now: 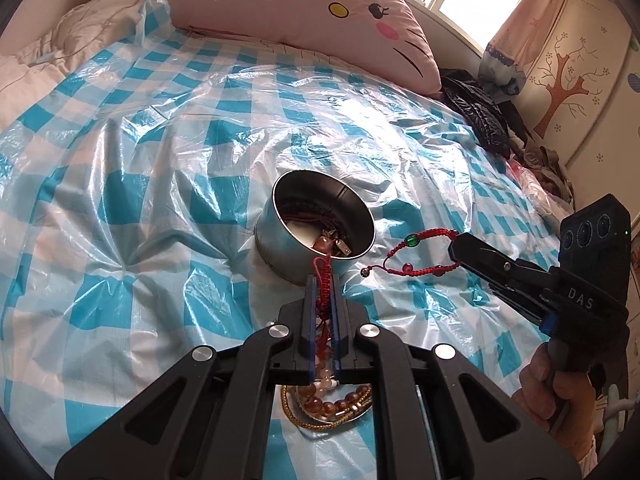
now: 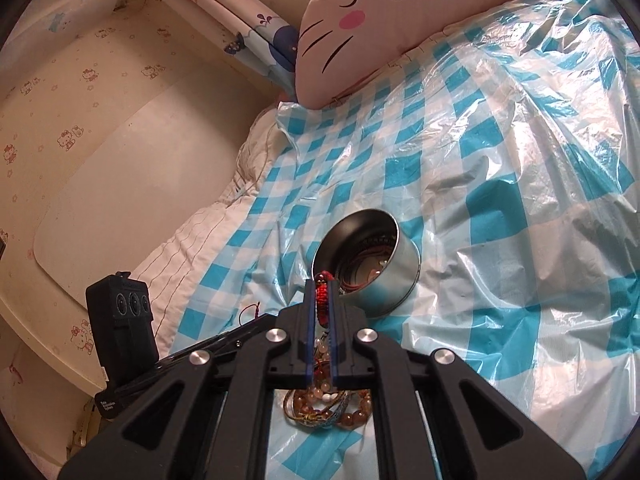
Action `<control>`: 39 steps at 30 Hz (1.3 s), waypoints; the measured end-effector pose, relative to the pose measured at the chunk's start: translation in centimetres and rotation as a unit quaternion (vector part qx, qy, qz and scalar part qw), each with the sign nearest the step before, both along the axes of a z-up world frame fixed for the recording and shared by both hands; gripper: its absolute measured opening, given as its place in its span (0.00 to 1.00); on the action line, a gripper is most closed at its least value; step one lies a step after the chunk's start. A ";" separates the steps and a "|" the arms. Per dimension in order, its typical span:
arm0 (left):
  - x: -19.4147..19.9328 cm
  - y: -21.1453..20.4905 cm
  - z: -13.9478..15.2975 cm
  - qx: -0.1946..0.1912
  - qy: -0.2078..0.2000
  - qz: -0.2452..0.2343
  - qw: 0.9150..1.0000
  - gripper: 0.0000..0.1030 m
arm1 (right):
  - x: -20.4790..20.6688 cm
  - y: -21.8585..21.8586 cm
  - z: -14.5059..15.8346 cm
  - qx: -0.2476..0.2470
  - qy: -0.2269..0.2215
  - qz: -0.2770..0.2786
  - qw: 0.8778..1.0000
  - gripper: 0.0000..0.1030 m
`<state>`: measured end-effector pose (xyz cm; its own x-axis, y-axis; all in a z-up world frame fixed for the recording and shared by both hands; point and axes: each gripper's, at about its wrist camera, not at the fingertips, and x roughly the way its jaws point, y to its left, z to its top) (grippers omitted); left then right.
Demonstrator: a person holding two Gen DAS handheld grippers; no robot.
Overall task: Organize jewelry
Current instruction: 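Move both held red cords over the tin and open both tools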
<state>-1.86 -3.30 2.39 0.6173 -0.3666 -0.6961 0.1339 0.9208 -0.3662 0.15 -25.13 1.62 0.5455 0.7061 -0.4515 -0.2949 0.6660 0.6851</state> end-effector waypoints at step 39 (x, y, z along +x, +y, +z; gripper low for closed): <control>7.2 3.6 -0.5 0.022 0.014 0.123 0.992 0.55 | 6.9 5.6 -2.3 -0.131 0.004 0.004 0.991 0.39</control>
<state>5.38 0.32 1.87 0.6637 -0.1765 -0.7268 -0.1061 0.9397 -0.3251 7.07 -19.52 -0.63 0.5361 0.5686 -0.6240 -0.2958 0.8188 0.4920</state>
